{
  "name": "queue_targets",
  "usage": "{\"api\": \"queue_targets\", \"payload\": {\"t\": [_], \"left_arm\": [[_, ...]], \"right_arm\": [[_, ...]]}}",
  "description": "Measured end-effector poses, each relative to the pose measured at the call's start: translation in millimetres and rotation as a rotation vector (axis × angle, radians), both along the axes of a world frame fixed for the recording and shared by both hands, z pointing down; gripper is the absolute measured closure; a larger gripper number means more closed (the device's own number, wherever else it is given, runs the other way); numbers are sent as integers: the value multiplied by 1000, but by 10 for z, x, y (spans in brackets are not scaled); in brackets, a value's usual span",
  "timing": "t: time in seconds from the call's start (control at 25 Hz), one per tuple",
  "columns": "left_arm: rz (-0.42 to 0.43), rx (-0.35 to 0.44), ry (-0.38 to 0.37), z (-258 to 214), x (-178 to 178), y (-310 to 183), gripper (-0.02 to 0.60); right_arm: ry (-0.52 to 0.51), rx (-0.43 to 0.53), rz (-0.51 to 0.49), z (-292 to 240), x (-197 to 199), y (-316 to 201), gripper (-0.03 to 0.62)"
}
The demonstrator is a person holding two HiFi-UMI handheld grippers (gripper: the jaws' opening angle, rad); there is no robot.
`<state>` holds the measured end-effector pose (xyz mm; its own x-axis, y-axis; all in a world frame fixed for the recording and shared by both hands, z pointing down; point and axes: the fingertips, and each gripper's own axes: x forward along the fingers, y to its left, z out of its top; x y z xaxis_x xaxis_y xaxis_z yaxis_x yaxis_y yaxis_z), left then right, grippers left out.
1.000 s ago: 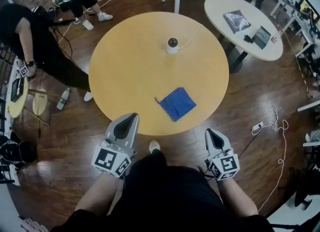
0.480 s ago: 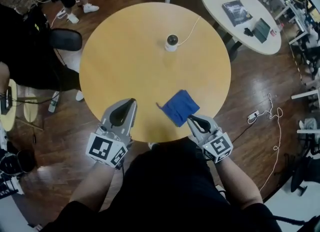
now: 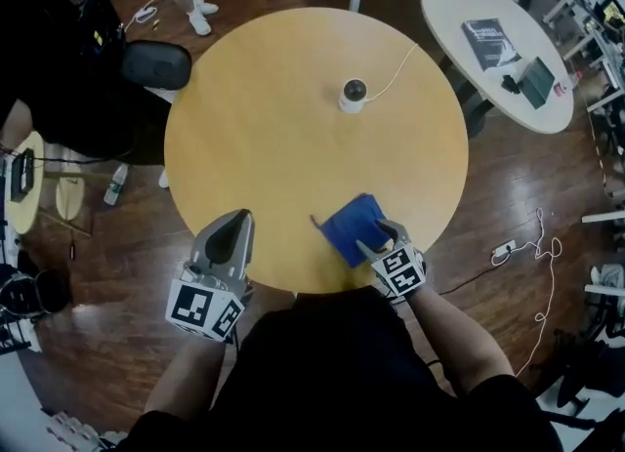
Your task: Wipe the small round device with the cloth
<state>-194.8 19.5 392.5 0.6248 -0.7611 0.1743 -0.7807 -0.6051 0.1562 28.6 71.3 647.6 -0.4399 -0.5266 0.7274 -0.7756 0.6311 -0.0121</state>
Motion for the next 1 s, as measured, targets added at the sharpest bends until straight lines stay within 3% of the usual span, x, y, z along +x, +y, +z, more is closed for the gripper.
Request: {"api": "queue_targets", "payload": {"t": [0.16,0.36,0.6,0.84,1.0], "left_arm": [[-27,-25,-38,36,-4,15,575],[-61,-36,-71,20,32,-31,575],[-71,-40,-99,25,77,-113,575],[-68,-55,-97,59,200,-175,575],[-81,-71,-89,114,266,-250,575]], "right_arm": [[41,-62,-32,266,12,-95,345],[102,-117,-153,512,-100,-116,345],[107,-106,-248,577,-281,-87,353],[96,-141,-297,579,-291,-97,478],[122,-153,-371,579,-269,-123,497]]}}
